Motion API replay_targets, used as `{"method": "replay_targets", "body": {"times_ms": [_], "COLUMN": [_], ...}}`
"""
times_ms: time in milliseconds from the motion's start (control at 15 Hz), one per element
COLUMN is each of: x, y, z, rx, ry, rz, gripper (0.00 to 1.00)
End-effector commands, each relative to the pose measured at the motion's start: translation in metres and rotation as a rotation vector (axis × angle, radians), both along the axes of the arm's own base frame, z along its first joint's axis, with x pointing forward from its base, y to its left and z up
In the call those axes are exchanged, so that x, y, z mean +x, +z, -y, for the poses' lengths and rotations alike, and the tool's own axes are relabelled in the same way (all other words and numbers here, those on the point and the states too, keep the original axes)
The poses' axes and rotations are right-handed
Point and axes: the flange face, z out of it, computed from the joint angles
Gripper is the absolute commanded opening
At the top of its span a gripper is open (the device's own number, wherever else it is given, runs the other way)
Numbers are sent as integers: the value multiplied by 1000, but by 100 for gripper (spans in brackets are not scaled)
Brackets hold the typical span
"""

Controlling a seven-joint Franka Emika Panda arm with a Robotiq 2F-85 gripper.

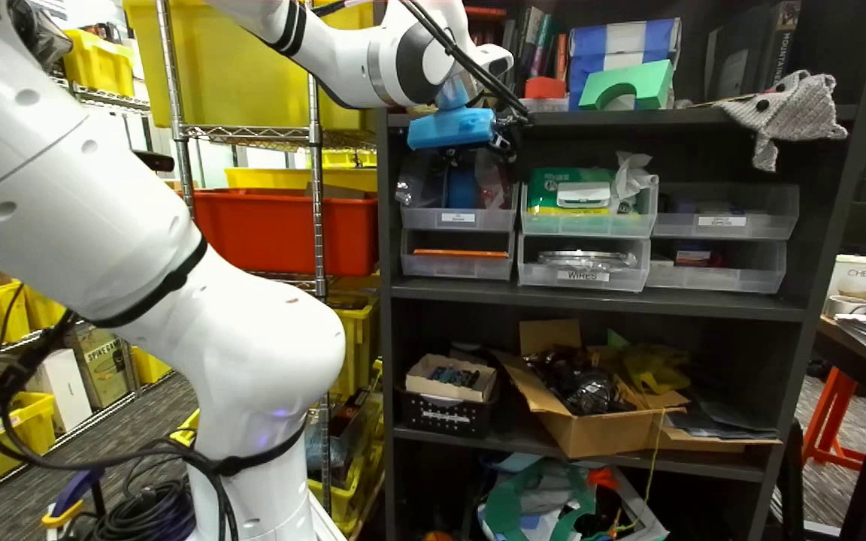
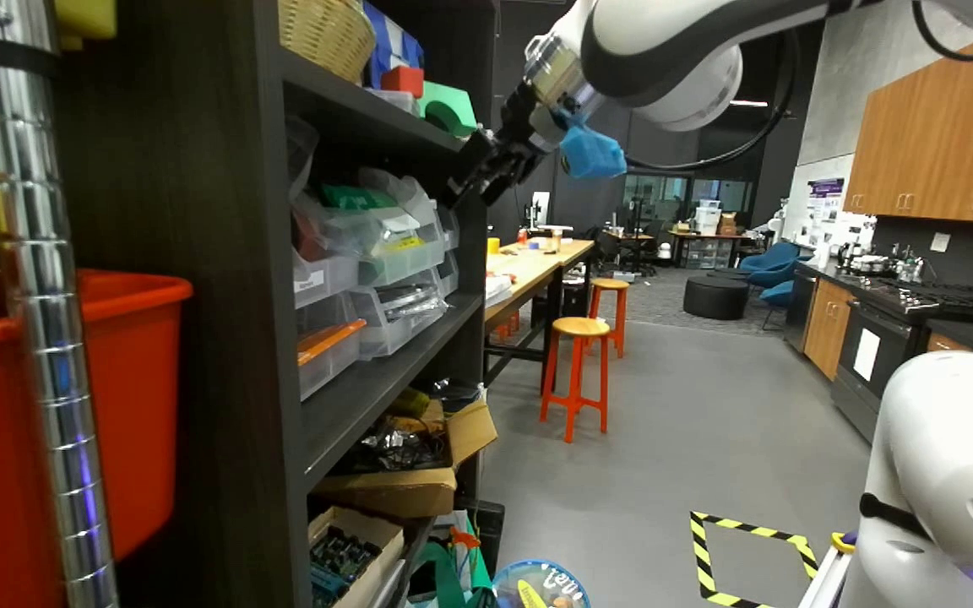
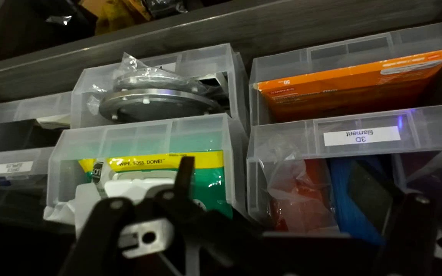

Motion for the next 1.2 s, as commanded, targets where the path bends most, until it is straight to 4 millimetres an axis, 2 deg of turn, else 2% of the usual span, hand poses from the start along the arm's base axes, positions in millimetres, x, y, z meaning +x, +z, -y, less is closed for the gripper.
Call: {"method": "replay_targets", "body": {"times_ms": [0,267,733,867,1133], "x": [29,59,99,104,104], "y": [1,-6,-42,-45,-38], "z": [4,25,67,72,67], "rx": [63,135,216,229,225], "ry": [-56,-132,-230,-231,-205], "rz": [-39,-126,-295,-303,-298], "gripper": [100,100,100,100,100]}}
